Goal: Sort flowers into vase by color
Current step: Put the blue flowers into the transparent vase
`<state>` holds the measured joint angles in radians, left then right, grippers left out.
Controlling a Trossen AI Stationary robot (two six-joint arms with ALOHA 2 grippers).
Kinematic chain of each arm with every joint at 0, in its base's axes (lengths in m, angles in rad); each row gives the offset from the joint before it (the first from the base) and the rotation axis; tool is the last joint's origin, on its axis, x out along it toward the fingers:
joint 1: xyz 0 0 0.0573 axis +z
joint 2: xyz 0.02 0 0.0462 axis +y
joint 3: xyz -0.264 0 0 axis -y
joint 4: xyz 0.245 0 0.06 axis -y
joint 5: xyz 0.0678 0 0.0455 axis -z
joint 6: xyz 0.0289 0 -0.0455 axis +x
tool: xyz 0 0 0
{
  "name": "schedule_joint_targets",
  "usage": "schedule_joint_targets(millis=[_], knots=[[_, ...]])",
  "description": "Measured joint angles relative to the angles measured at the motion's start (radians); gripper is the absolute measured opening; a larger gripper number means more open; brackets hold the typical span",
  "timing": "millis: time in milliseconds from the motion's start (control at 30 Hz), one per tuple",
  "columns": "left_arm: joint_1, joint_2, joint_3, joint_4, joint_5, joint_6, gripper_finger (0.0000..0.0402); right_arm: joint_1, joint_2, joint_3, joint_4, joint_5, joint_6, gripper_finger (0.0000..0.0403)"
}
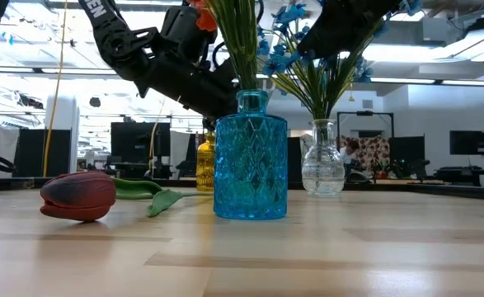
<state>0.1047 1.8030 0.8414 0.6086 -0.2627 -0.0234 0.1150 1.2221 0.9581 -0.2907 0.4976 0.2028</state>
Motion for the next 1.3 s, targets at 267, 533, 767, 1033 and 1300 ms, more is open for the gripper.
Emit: schedule_joint_targets(millis=[267, 533, 767, 1033, 1300], knots=[[0.0, 0.0, 0.0, 0.063, 0.021, 0.04, 0.0343, 0.0, 0.0, 0.0, 0.0, 0.0, 0.0, 0.0235], [0.0, 0.005, 0.0, 0.143, 0.021, 0.04, 0.0397, 0.0, 0.0, 0.0, 0.0, 0.0, 0.0, 0.0235], [0.0, 0.136, 0.04, 0.339, 0.064, 0.063, 0.0394, 0.0, 0.0, 0.0, -0.001, 0.0, 0.0, 0.0235], [0.001, 0.3, 0.231, 0.337, 0.057, 0.114, 0.0394, 0.0, 0.0, 0.0, -0.001, -0.001, 0.0, 0.0235], [0.002, 0.41, 0.399, 0.224, -0.009, 0.115, 0.0394, 0.0, 0.0, 0.0, -0.003, -0.001, 0.0, 0.0235]])
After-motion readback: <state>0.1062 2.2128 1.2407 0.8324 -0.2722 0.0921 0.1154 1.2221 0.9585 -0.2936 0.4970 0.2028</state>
